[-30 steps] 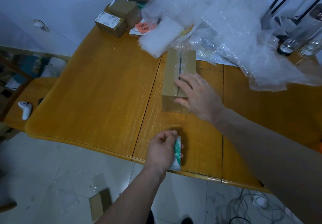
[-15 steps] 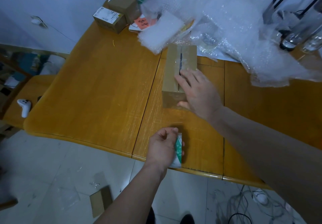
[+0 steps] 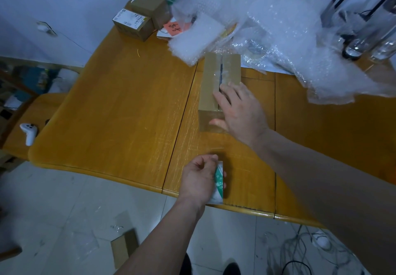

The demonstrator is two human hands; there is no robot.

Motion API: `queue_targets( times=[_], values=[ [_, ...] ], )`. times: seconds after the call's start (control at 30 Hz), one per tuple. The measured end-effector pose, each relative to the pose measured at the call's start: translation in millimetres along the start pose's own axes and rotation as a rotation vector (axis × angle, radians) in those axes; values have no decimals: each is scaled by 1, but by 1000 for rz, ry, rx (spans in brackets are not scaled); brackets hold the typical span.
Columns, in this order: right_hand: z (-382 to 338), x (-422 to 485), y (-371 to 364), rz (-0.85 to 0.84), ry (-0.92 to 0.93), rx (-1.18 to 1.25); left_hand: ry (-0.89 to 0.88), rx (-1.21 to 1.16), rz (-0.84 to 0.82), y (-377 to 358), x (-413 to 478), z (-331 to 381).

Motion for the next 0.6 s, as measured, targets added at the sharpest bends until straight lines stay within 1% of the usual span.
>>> queue_targets(
  times=[0.13, 0.27, 0.37, 0.47, 0.6],
  values=[
    [-2, 0, -1, -20, 18, -53, 6, -8, 3, 1, 1, -2],
    [0, 0, 0, -25, 24, -48, 4, 7, 12, 2, 1, -3],
    [3, -1, 2, -30, 25, -6, 4, 6, 14, 1, 0, -1],
    [8, -1, 3, -11, 14, 95, 0, 3, 14, 0, -1, 1],
    [10, -1, -3, 0, 64, 61, 6, 2, 16, 0, 1, 0]
  ],
)
Point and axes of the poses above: each hand's wrist, its own x-axis towards the middle knuckle, its own y-axis out of the back of the hand, z = x × y, the point moved 6 cm from there along x, towards the middle knuckle, and after that the axes turned 11 degrees about -y, right-handed, at the moved point
